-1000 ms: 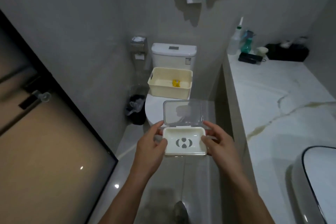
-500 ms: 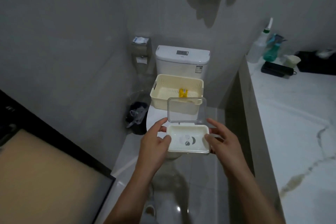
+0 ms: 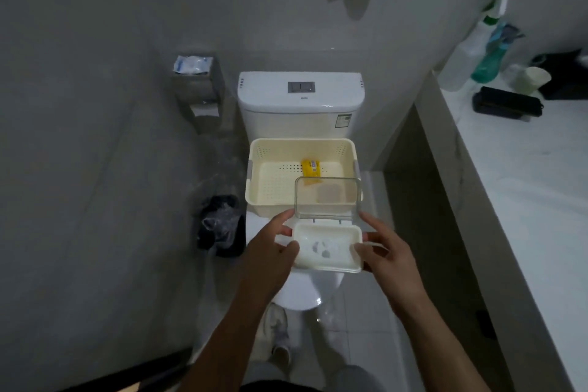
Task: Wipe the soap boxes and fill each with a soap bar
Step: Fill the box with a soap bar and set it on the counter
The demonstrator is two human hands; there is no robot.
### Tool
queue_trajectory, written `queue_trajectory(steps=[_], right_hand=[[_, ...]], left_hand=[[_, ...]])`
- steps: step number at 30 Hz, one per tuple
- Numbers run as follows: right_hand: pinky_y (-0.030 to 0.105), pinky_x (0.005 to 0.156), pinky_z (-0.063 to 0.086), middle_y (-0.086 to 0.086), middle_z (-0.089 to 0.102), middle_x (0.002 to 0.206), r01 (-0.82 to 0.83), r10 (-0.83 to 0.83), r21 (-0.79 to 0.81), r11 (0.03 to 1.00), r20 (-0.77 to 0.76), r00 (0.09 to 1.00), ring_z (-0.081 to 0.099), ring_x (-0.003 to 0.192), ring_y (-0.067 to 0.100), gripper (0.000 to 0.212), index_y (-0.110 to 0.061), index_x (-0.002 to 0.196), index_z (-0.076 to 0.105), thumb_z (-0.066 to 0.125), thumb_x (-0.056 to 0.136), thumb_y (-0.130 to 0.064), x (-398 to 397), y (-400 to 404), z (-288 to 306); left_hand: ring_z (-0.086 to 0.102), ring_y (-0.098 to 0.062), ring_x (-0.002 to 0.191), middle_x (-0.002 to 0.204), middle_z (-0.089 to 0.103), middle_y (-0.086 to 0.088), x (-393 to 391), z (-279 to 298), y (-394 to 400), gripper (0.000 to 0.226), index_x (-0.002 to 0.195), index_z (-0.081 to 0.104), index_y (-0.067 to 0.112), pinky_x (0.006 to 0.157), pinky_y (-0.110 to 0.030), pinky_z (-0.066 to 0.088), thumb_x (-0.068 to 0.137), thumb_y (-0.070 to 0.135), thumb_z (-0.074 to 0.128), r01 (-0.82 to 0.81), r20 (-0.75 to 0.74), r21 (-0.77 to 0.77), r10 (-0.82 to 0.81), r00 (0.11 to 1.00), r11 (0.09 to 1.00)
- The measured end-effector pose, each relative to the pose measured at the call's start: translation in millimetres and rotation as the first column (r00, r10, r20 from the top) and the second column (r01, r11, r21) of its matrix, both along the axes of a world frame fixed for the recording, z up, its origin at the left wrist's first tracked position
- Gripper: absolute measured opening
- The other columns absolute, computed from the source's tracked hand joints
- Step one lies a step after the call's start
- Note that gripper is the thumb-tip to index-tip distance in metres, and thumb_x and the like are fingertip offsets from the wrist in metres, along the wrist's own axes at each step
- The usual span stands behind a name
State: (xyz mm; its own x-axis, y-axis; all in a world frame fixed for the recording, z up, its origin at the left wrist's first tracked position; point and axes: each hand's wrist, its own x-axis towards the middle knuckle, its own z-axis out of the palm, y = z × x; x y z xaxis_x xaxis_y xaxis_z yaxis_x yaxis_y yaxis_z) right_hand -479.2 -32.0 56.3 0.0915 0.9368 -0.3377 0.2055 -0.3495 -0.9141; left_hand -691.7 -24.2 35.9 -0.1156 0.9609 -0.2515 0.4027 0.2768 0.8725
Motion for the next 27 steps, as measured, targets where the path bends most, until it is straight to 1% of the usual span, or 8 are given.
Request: queue_trajectory(steps=[2, 5, 7, 10, 14, 16, 23, 27], right_hand=[[0.047, 0.081, 0.062, 0.007, 0.064, 0.112, 0.016, -0.016, -0.029, 0.999, 0.0, 1.0, 0.066, 0.102, 0.027, 0.052, -0.03, 0.137, 0.058, 0.062, 0.094, -0.001, -18.0, 17.4, -16.7], [0.036, 0.079, 0.062, 0.006, 0.066, 0.11, 0.052, -0.048, -0.088, 0.995, 0.048, 0.998, 0.067, 0.097, 0.024, 0.053, -0.029, 0.137, 0.059, 0.063, 0.093, 0.001, -36.6, 36.8, -49.4], [0.031, 0.077, 0.061, 0.004, 0.067, 0.11, 0.08, -0.07, -0.129, 0.988, 0.084, 0.994, 0.067, 0.096, 0.022, 0.054, -0.028, 0.137, 0.059, 0.063, 0.093, 0.003, -44.5, 46.2, -73.5], [0.042, 0.089, 0.06, 0.005, 0.068, 0.115, 0.14, -0.116, -0.21, 0.968, 0.121, 0.986, 0.067, 0.101, 0.024, 0.053, -0.023, 0.138, 0.058, 0.067, 0.091, 0.001, -51.8, 59.7, -114.7], [0.051, 0.098, 0.055, 0.008, 0.07, 0.12, 0.235, -0.212, -0.317, 0.919, 0.105, 0.972, 0.069, 0.106, 0.025, 0.047, -0.015, 0.131, 0.062, 0.072, 0.088, 0.001, -52.8, 73.3, -172.9], [0.051, 0.097, 0.056, 0.009, 0.072, 0.115, 0.27, -0.249, -0.346, 0.899, 0.104, 0.963, 0.07, 0.105, 0.025, 0.041, -0.009, 0.122, 0.068, 0.074, 0.084, 0.004, -49.2, 79.6, -200.9], [0.046, 0.095, 0.058, 0.0, 0.077, 0.098, 0.243, -0.178, -0.348, 0.905, 0.21, 0.961, 0.072, 0.095, 0.022, 0.027, -0.018, 0.101, 0.078, 0.075, 0.081, 0.001, -44.3, 96.7, -275.0], [0.027, 0.092, 0.057, -0.007, 0.075, 0.095, 0.229, -0.148, -0.274, 0.934, 0.286, 0.947, 0.069, 0.088, 0.01, 0.029, -0.019, 0.104, 0.079, 0.076, 0.081, -0.001, -41.5, 109.6, -302.2]], left_hand=[[0.061, 0.002, 0.088, 0.104, 0.061, 0.017, -18.1, -20.7, 20.9, 0.057, 0.134, 0.049, 0.045, 0.072, -0.02, 0.055, 0.087, 0.014, 0.062, 0.031, -0.012, -0.035, -0.032, 0.999, 0.999], [0.061, 0.01, 0.085, 0.103, 0.06, 0.022, -32.4, -55.1, 41.5, 0.059, 0.128, 0.046, 0.052, 0.06, -0.009, 0.05, 0.09, 0.011, 0.063, 0.051, 0.001, -0.092, -0.051, 0.999, 0.994], [0.063, 0.005, 0.084, 0.104, 0.063, 0.015, -35.6, -78.8, 47.9, 0.06, 0.127, 0.049, 0.05, 0.063, -0.012, 0.051, 0.089, 0.006, 0.064, 0.033, 0.012, -0.115, -0.032, 0.999, 0.993], [0.063, 0.003, 0.086, 0.108, 0.066, 0.007, -36.5, -117.2, 55.2, 0.059, 0.132, 0.054, 0.039, 0.072, -0.011, 0.051, 0.087, 0.003, 0.066, 0.004, -0.005, -0.132, -0.005, 1.0, 0.991], [0.065, -0.007, 0.092, 0.111, 0.067, 0.002, -31.9, -165.2, 64.9, 0.058, 0.138, 0.053, 0.029, 0.086, -0.031, 0.056, 0.088, 0.003, 0.064, -0.023, -0.023, -0.176, 0.02, 1.0, 0.984], [0.065, -0.012, 0.093, 0.112, 0.066, 0.0, -28.1, -187.3, 67.1, 0.058, 0.139, 0.054, 0.026, 0.088, -0.033, 0.056, 0.088, 0.002, 0.064, -0.033, -0.023, -0.176, 0.03, 0.999, 0.984], [0.063, -0.011, 0.102, 0.121, 0.065, 0.003, -12.6, -255.3, 83.5, 0.058, 0.14, 0.052, 0.031, 0.092, -0.032, 0.055, 0.089, 0.004, 0.059, -0.098, -0.054, -0.272, 0.086, 0.995, 0.957], [0.065, -0.012, 0.098, 0.12, 0.067, 0.002, 0.0, -280.6, 95.0, 0.054, 0.138, 0.054, 0.024, 0.091, -0.027, 0.055, 0.09, 0.002, 0.061, -0.163, -0.095, -0.259, 0.142, 0.985, 0.952]])
